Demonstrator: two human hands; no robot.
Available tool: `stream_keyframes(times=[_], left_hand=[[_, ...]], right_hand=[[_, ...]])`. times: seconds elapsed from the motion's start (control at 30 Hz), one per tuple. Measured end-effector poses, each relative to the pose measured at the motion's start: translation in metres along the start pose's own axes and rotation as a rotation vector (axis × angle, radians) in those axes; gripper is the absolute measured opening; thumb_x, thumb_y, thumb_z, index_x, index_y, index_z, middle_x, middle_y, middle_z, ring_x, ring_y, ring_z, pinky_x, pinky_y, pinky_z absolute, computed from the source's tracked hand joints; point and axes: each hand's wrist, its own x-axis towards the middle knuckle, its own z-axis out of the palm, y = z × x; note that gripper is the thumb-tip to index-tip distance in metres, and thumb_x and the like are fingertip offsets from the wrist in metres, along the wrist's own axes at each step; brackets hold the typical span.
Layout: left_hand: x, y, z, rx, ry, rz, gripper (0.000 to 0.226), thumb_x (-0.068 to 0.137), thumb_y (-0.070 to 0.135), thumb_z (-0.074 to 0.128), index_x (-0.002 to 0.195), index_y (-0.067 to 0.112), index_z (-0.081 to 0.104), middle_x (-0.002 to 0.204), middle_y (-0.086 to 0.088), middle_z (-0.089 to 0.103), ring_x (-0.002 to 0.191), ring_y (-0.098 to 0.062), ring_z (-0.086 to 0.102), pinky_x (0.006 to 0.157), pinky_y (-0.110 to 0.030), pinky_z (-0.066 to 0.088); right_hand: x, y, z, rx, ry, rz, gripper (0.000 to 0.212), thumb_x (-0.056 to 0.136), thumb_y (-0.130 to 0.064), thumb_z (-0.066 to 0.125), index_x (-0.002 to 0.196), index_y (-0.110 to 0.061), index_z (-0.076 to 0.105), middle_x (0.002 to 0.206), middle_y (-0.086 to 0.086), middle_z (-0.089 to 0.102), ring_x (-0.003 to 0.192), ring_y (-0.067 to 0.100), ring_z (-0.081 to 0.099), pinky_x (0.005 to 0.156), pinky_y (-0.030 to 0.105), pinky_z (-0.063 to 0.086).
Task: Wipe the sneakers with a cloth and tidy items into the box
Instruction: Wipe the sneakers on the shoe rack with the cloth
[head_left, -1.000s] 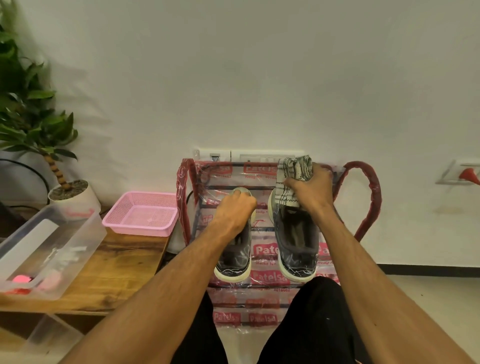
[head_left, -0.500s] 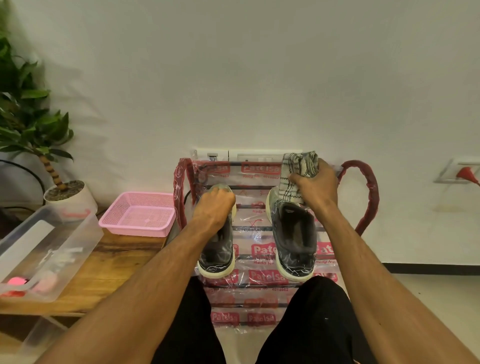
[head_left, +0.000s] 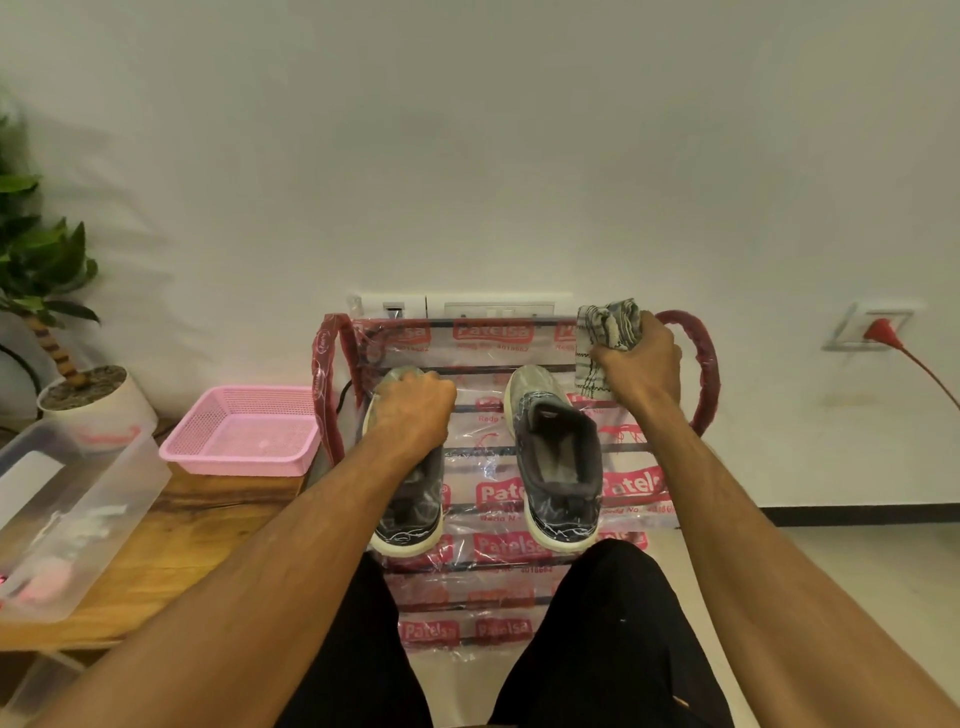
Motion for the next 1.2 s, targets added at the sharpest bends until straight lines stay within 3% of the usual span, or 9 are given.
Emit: stream_keyframes(times=[0.1, 0.17, 0.27, 0.33, 0.5, 0.7, 0.9, 1.07, 1.2], left_hand=[[0.003, 0.017, -0.008, -0.022, 0.033, 0.016, 0.024, 0.082, 0.019, 0.065, 0.106, 0.017, 0.066, 0.109, -0.005, 0.063, 0.102, -0.026, 0.058, 0.095, -0.047, 0.046], [0.005, 0.033, -0.012, -0.189, 0.105, 0.003, 0.03, 0.081, 0.018, 0.062, 0.11, 0.018, 0.067, 0.111, -0.005, 0.065, 0.101, -0.024, 0.06, 0.088, -0.041, 0.05], [0.005, 0.058, -0.015, -0.457, 0.119, 0.027, 0.046, 0.081, 0.018, 0.062, 0.127, 0.024, 0.059, 0.118, -0.005, 0.065, 0.107, -0.026, 0.06, 0.085, -0.041, 0.049], [0.005, 0.072, -0.014, -0.492, 0.108, 0.079, 0.052, 0.083, 0.019, 0.063, 0.133, 0.026, 0.052, 0.126, -0.005, 0.061, 0.114, -0.027, 0.057, 0.088, -0.041, 0.047], [0.001, 0.097, -0.006, -0.432, 0.264, 0.108, 0.032, 0.087, 0.016, 0.061, 0.118, 0.018, 0.058, 0.118, -0.005, 0.058, 0.11, -0.024, 0.053, 0.075, -0.032, 0.042], [0.006, 0.109, 0.007, -0.27, 0.201, 0.233, 0.058, 0.083, 0.014, 0.066, 0.137, 0.025, 0.047, 0.136, -0.006, 0.048, 0.127, -0.026, 0.041, 0.102, -0.04, 0.037], [0.012, 0.11, 0.012, -0.3, 0.108, 0.279, 0.046, 0.088, 0.013, 0.063, 0.131, 0.028, 0.053, 0.127, -0.002, 0.056, 0.121, -0.027, 0.045, 0.092, -0.044, 0.045], [0.006, 0.099, 0.02, -0.469, 0.227, 0.232, 0.029, 0.092, 0.018, 0.061, 0.119, 0.027, 0.064, 0.121, 0.001, 0.062, 0.117, -0.021, 0.051, 0.09, -0.041, 0.049], [0.004, 0.08, 0.033, -0.663, 0.314, 0.201, 0.024, 0.089, 0.013, 0.064, 0.109, 0.024, 0.071, 0.114, 0.006, 0.067, 0.111, -0.017, 0.057, 0.092, -0.034, 0.047]], right_hand=[[-0.002, 0.013, -0.004, -0.092, -0.024, 0.009, 0.036, 0.082, -0.019, 0.072, 0.114, -0.025, 0.056, 0.099, 0.001, 0.068, 0.084, 0.024, 0.068, 0.075, 0.049, 0.059], [-0.007, 0.021, -0.006, -0.14, -0.068, -0.003, 0.04, 0.085, -0.023, 0.072, 0.121, -0.024, 0.055, 0.104, 0.003, 0.069, 0.086, 0.025, 0.069, 0.077, 0.05, 0.059], [-0.016, 0.029, -0.009, -0.213, -0.142, 0.001, 0.04, 0.086, -0.024, 0.071, 0.122, -0.023, 0.054, 0.101, 0.002, 0.067, 0.09, 0.027, 0.067, 0.081, 0.052, 0.057], [-0.021, 0.034, -0.01, -0.236, -0.182, 0.038, 0.038, 0.086, -0.023, 0.07, 0.121, -0.021, 0.053, 0.099, 0.002, 0.064, 0.093, 0.029, 0.065, 0.083, 0.05, 0.055], [-0.029, 0.047, -0.008, -0.212, -0.239, 0.088, 0.037, 0.084, -0.02, 0.069, 0.118, -0.021, 0.054, 0.104, 0.005, 0.065, 0.092, 0.028, 0.062, 0.084, 0.047, 0.053], [-0.033, 0.049, -0.006, -0.166, -0.252, 0.102, 0.031, 0.078, -0.02, 0.069, 0.107, -0.026, 0.059, 0.094, 0.0, 0.066, 0.088, 0.026, 0.063, 0.08, 0.045, 0.054], [-0.033, 0.05, -0.009, -0.093, -0.275, 0.153, 0.025, 0.071, -0.016, 0.069, 0.095, -0.024, 0.064, 0.085, -0.002, 0.069, 0.078, 0.02, 0.066, 0.071, 0.039, 0.057], [-0.03, 0.051, -0.017, 0.055, -0.279, 0.239, 0.027, 0.076, 0.0, 0.071, 0.097, -0.014, 0.063, 0.09, 0.005, 0.07, 0.078, 0.019, 0.068, 0.068, 0.033, 0.057], [-0.026, 0.048, -0.018, -0.014, -0.161, 0.179, 0.032, 0.08, -0.005, 0.069, 0.109, -0.016, 0.061, 0.089, 0.0, 0.068, 0.078, 0.016, 0.067, 0.066, 0.029, 0.054]])
